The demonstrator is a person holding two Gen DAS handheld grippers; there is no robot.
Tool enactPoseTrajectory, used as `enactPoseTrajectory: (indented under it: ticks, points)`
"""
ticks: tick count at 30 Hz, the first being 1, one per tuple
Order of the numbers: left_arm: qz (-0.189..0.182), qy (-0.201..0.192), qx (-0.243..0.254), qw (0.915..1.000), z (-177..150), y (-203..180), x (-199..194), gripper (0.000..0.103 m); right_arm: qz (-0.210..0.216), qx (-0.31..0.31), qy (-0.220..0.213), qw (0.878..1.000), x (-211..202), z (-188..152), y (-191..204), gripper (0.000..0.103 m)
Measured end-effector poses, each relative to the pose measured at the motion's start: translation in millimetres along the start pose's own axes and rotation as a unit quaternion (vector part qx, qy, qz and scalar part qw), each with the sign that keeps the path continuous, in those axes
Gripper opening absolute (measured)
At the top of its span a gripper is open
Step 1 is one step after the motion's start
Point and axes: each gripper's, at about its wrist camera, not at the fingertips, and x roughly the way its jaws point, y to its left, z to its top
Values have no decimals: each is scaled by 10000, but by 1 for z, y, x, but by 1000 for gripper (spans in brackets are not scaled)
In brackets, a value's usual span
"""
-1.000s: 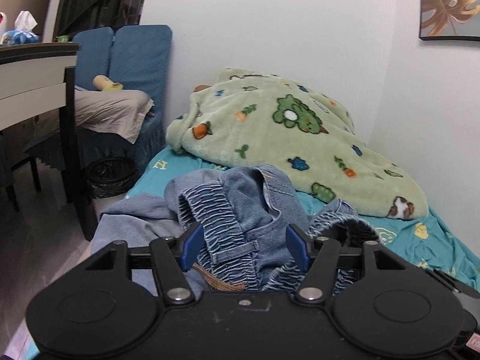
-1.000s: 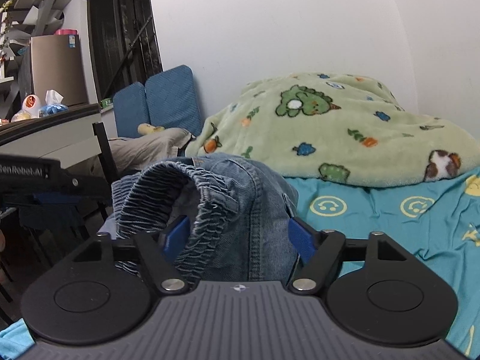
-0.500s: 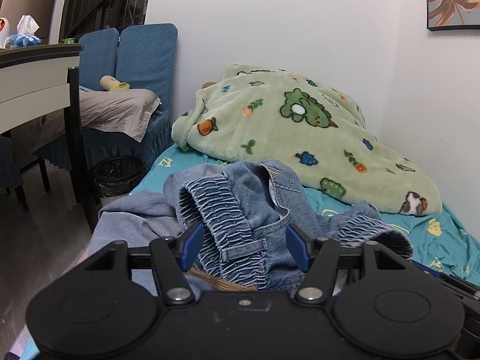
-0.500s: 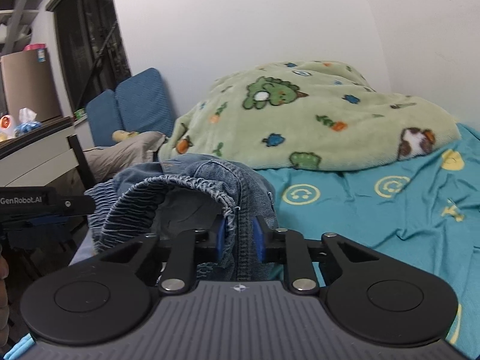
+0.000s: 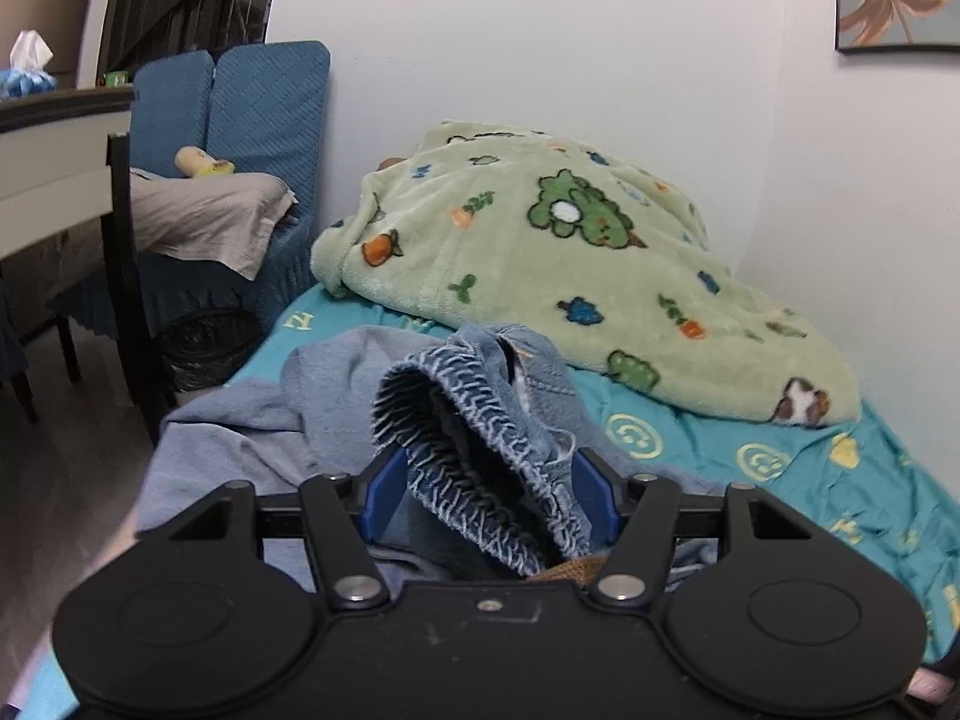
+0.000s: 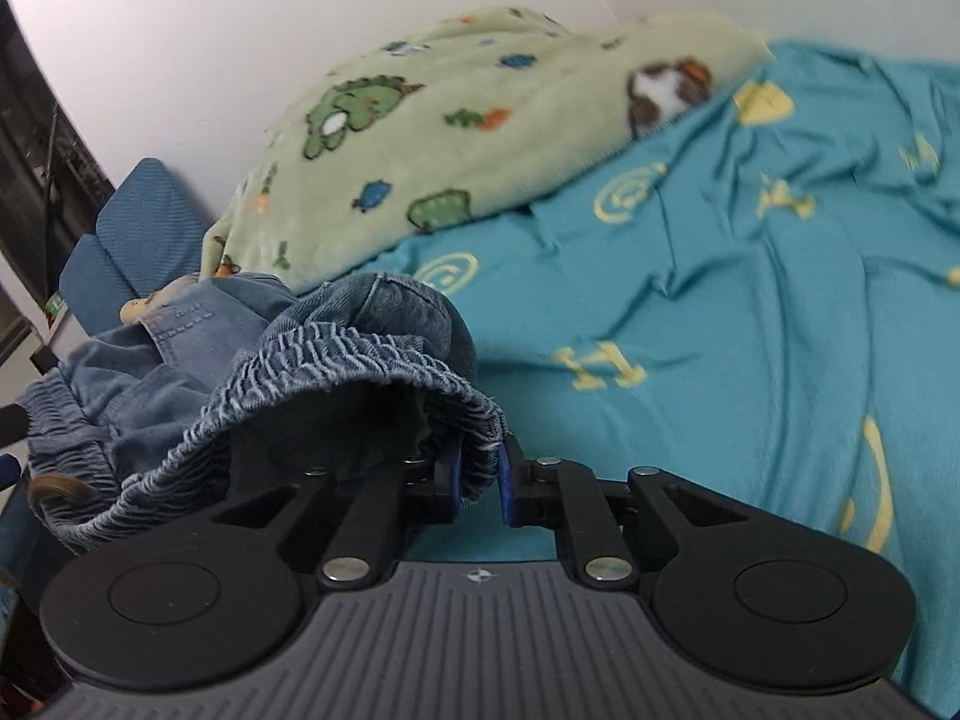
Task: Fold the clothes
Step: 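Hold the waistband with both grippers and lift the jeans off the sheet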
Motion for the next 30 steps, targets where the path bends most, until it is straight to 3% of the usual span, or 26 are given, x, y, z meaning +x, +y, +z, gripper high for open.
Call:
enactPoseTrajectory:
  ticks: [10, 12, 18, 21, 30]
  points:
    - [-288, -86, -300, 9991, 3, 21, 2, 58, -151, -740, -197, 9969, -22, 8, 10, 17]
    - [-381, -86, -602, 9974, 3, 32, 3, 58, -196, -817, -283, 9961, -26, 11, 11, 18]
    - [-692, -166, -1417, 9873, 3, 59, 1, 63, -105, -579, -455, 9972, -31, 18, 9, 22]
    - [-895, -120, -1798, 9796, 3, 70, 2, 66, -104, -599, -521, 9968, -29, 17, 15, 17]
    - [-765, -157, -2338, 9691, 6, 94, 23, 70, 46, -626, -783, 9950, -39, 18, 29, 15]
